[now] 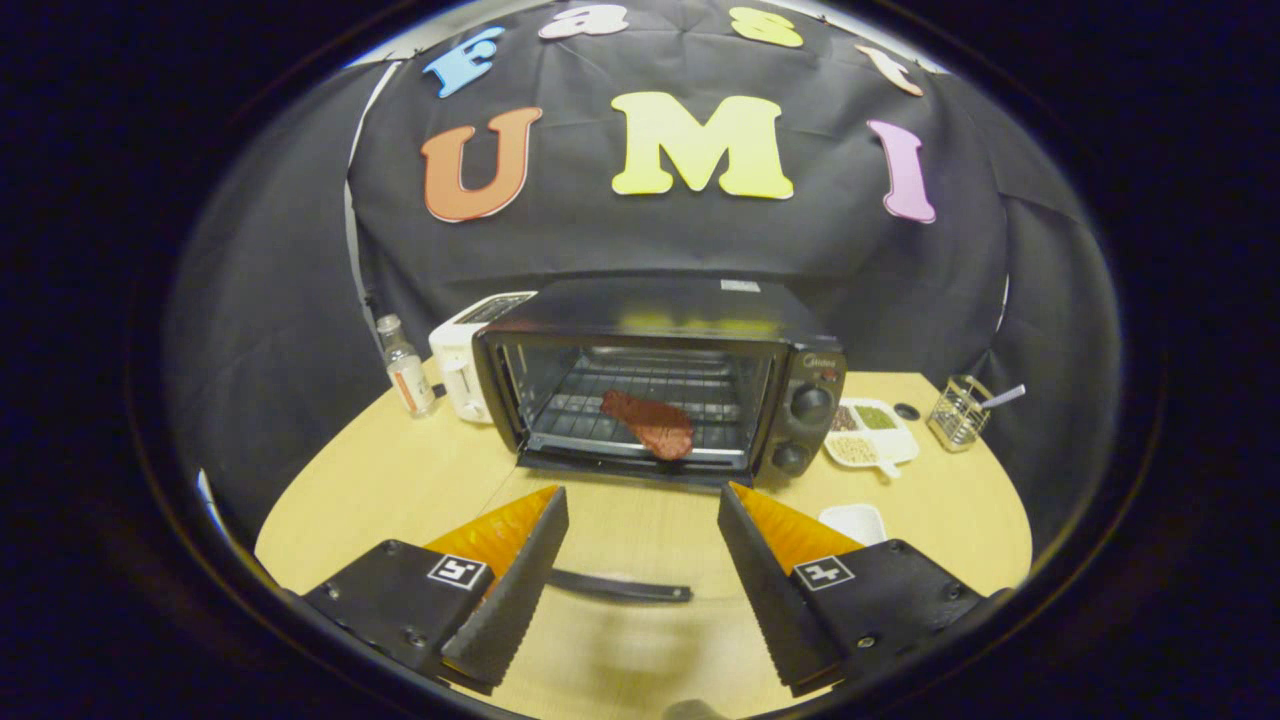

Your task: Open the toaster oven, put the food inside, and close the toaster oven door.

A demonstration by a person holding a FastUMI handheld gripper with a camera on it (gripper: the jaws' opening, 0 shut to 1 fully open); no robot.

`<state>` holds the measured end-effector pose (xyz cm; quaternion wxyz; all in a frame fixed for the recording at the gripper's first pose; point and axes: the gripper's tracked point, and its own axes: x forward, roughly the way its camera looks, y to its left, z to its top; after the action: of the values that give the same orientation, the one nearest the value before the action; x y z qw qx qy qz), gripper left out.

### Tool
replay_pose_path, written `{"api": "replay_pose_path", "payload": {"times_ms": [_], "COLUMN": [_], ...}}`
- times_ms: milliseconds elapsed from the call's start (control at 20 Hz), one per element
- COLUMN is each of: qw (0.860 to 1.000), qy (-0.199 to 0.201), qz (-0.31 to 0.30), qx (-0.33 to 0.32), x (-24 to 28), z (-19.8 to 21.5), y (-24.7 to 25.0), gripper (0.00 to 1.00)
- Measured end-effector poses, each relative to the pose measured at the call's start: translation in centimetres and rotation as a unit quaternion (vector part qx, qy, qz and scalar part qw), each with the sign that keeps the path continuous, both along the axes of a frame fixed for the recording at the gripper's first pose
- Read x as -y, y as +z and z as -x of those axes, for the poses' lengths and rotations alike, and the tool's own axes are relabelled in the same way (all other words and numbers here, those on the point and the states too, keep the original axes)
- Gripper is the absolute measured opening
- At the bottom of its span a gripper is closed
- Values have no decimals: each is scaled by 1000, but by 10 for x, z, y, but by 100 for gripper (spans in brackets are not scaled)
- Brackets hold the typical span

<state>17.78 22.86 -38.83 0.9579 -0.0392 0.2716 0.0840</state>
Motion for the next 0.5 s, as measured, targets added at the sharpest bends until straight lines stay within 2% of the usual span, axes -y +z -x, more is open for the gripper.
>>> {"api": "replay_pose_path", "payload": {"times_ms": [300,500], "qw": [998,996], "qy": [3,-10], "qz": [13,11], "qx": [-57,-87], "x": [10,15], "z": [53,62], "y": [-67,-104], "gripper": [98,98]}}
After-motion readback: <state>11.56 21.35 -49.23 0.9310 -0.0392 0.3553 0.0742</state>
